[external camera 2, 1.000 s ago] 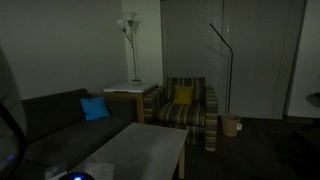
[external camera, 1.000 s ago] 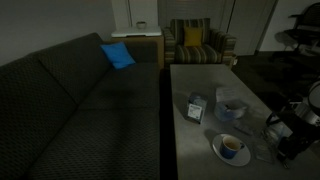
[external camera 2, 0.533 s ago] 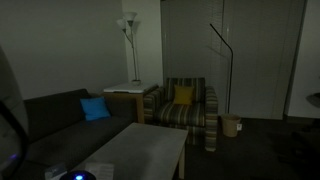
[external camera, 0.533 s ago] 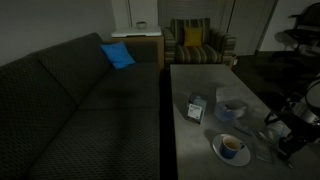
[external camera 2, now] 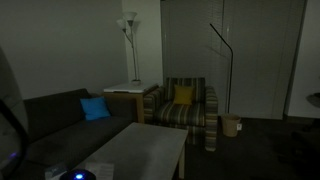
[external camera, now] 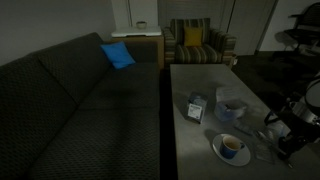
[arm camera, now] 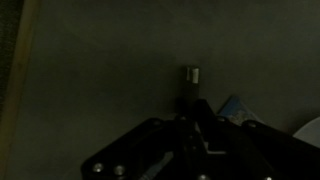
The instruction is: Put the spoon in the middle of the mug and the thing at the middle of the table
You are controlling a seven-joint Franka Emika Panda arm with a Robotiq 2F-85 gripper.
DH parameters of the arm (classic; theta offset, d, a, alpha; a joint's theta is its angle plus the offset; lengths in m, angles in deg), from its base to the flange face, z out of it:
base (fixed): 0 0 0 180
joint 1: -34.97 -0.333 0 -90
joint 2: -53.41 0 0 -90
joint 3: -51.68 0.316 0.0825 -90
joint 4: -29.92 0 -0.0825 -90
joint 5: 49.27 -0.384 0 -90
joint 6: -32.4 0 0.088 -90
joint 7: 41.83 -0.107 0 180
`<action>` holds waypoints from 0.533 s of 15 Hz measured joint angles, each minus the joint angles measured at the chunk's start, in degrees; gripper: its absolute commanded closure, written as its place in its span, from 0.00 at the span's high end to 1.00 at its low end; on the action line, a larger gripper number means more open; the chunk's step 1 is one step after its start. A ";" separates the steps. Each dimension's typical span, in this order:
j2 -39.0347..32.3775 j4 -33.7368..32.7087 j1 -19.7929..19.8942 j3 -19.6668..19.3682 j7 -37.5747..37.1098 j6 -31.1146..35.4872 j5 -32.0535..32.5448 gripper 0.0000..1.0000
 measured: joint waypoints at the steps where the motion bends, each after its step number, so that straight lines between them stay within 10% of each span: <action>1: 0.05 0.00 -0.20 -0.12 -0.33 0.00 0.00 0.04; 8: 0.69 0.16 -3.57 -2.18 -3.62 0.02 0.00 0.04</action>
